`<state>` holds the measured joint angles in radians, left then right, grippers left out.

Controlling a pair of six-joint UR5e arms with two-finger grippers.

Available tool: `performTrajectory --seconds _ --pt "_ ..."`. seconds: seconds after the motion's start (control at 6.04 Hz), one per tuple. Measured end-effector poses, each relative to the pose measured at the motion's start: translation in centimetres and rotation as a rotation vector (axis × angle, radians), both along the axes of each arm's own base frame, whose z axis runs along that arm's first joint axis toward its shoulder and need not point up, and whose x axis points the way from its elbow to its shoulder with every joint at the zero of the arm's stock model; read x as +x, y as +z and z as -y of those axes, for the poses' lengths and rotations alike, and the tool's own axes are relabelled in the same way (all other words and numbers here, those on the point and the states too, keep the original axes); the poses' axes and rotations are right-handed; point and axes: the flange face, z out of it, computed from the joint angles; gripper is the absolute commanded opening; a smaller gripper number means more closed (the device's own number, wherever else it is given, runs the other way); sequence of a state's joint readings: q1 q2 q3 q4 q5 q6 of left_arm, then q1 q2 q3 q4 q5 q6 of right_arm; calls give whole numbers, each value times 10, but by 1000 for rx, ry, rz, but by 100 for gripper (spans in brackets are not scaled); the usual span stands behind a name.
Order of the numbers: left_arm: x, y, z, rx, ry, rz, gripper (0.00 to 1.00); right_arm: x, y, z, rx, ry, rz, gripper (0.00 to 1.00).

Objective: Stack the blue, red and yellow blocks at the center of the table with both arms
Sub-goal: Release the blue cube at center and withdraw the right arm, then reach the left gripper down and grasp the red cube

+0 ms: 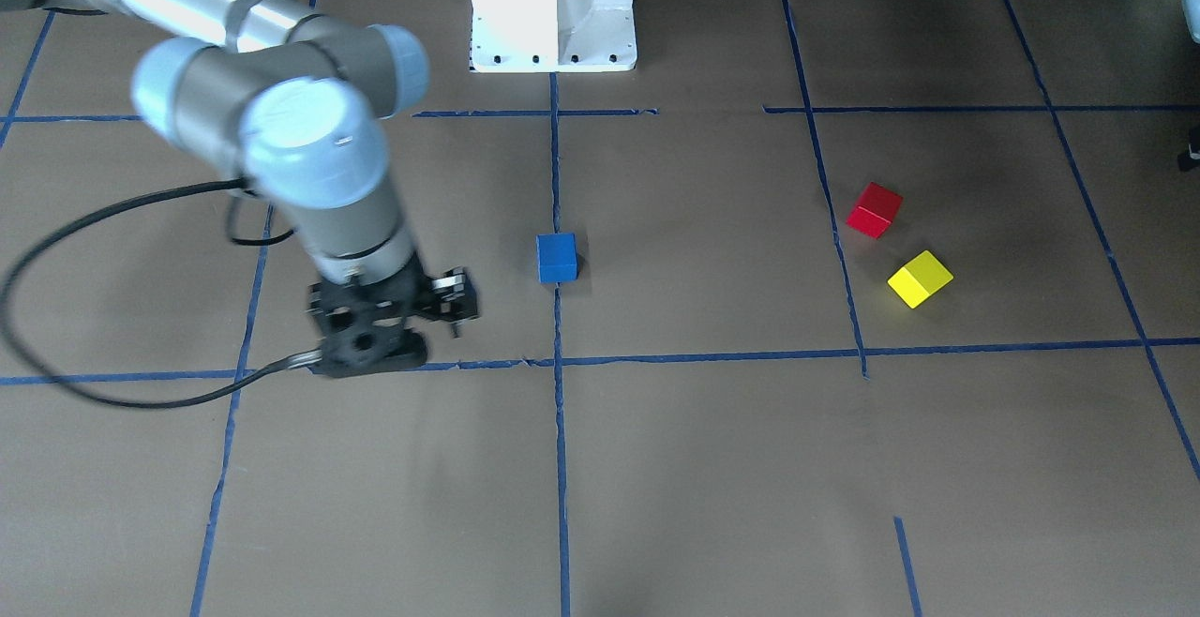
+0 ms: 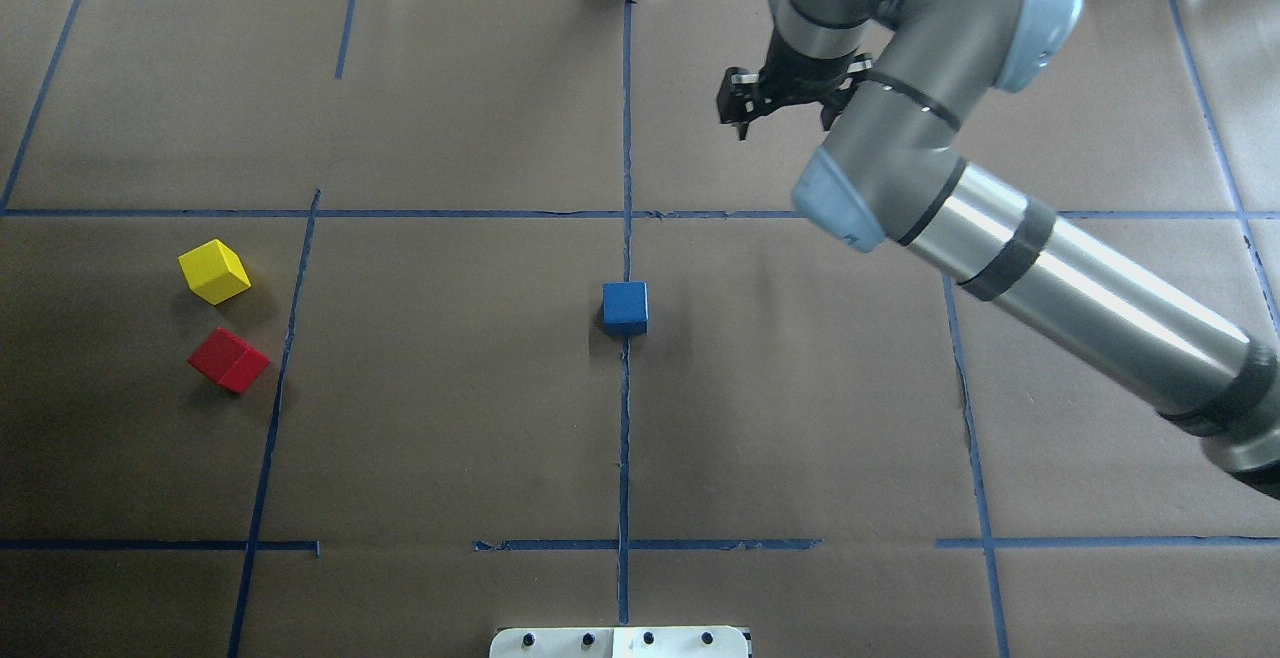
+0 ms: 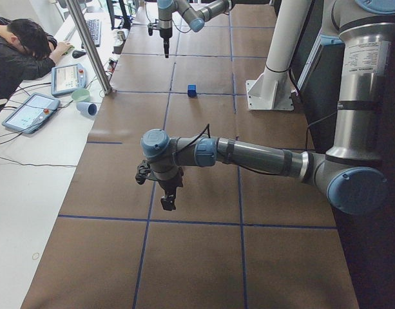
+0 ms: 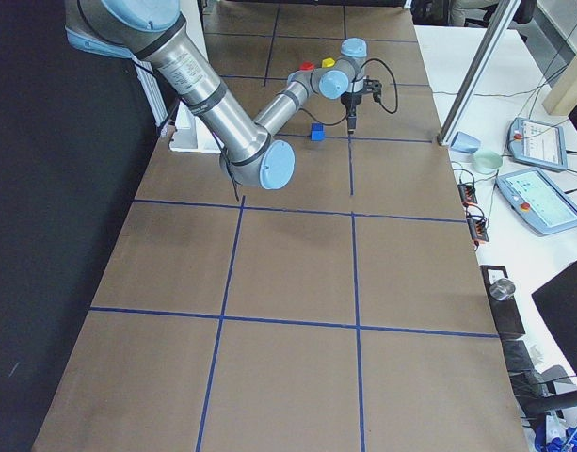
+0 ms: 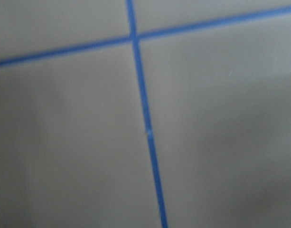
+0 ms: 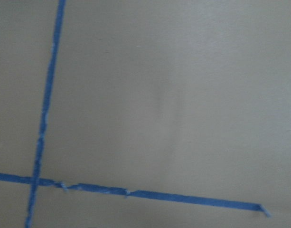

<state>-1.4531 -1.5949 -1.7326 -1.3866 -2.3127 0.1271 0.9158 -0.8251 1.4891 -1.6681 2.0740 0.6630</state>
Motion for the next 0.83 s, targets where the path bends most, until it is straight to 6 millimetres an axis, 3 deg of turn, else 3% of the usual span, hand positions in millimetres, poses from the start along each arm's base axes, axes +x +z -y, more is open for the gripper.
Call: performTrajectory --seconds 0.17,0.33,0.5,0.66,0.83 --pt "2 -16 14 64 1 -9 100 86 53 17 65 -89 -47 100" --pt "4 -26 25 132 -4 -19 100 174 111 21 119 -181 -66 100" --pt "6 -32 29 168 -10 -25 100 258 175 8 156 -260 -49 100" --pt "17 -36 30 192 9 -32 100 329 237 -18 168 -300 -24 100" --pt "53 -42 27 201 54 -45 100 382 302 -61 146 -302 -5 99"
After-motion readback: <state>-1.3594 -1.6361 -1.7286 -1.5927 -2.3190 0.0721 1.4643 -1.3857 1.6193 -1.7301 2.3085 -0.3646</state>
